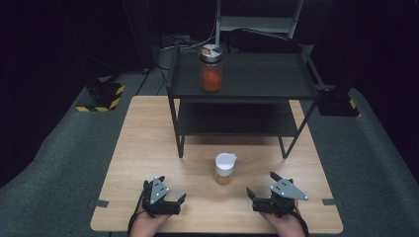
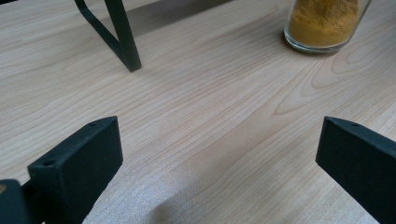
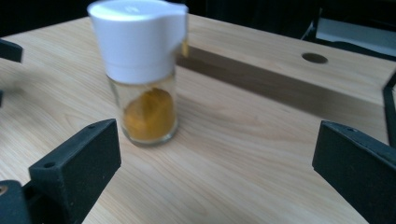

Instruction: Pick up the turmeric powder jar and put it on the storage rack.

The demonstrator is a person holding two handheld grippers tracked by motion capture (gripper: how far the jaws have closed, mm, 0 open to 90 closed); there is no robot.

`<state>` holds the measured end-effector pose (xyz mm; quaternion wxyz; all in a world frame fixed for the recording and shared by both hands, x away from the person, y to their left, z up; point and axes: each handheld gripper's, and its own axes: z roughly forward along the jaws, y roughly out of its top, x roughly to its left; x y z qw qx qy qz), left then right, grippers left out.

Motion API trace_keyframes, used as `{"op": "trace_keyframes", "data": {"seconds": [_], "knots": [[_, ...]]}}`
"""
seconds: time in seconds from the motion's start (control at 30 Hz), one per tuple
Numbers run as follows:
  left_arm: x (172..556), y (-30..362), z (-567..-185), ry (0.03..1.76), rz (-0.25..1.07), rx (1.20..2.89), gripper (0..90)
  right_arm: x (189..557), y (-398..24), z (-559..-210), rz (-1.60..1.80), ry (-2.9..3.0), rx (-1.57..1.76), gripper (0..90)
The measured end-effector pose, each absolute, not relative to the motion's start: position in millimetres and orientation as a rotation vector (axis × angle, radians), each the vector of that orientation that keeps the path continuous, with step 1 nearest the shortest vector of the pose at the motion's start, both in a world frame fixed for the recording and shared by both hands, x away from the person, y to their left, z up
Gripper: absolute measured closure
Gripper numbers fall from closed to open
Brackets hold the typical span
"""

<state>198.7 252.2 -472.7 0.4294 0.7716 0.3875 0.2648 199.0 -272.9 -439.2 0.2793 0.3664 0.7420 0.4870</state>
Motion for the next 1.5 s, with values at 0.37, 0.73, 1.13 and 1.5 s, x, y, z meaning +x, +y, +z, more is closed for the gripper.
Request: {"op": "trace_keyframes", "data": {"seconds": [0.37, 0.73, 1.13, 1.5], "knots": [[198, 252, -473, 0.956, 0.66, 1.932, 0.5, 208, -249, -436, 1.336, 2.042, 0.926, 0.3], [198, 253, -473, 0.949, 0.661, 1.933, 0.5, 222, -228, -438, 1.351, 2.073, 0.905, 0.5], [198, 253, -473, 0.944, 0.656, 1.938, 0.5, 236, -219, -446, 1.365, 2.073, 0.932, 4.3], [199, 254, -472, 0.945, 0.651, 1.937, 0.6, 251, -215, -452, 1.388, 2.095, 0.929, 13.9]]}}
